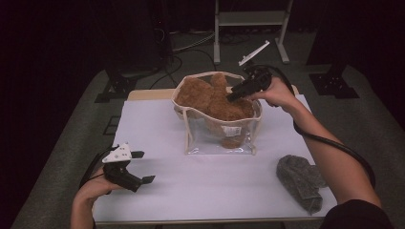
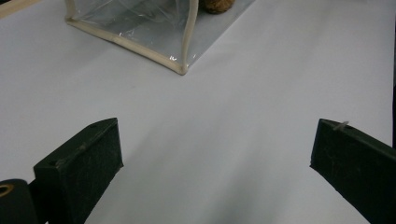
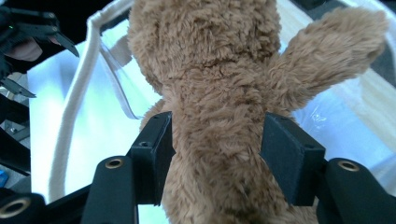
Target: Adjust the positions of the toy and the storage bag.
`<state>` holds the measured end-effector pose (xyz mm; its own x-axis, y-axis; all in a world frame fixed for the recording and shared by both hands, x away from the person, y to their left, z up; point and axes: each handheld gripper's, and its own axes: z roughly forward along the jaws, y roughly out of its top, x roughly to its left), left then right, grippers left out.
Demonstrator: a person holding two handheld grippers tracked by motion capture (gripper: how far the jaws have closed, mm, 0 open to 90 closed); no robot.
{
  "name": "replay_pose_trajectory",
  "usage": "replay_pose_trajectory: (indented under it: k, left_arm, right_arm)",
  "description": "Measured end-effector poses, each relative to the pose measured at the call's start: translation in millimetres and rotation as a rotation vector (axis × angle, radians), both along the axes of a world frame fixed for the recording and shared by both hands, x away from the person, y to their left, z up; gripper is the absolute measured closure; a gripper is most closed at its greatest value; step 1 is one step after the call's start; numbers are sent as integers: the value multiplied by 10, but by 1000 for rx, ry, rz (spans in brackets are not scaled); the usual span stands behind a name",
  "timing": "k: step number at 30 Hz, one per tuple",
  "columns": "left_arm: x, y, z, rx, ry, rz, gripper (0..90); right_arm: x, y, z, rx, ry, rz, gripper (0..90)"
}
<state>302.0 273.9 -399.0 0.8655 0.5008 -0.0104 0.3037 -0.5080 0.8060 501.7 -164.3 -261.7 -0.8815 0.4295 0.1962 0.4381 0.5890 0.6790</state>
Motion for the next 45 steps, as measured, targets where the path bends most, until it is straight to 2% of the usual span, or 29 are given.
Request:
replay_pose_trajectory:
  k: [7,22,45]
  left_arm:
    - [2,-12,22,4,-5,0,15]
    - [0,-24,19,-2,-7,-3,15]
    - [37,-61,-29,3,4,-27,15]
  right_arm:
    - [-97,-152,96,58,-24,-8,424]
    - [-344,-500,200,104,-50,-39,408]
    - [-741,-1087,73,138,-35,-112,365]
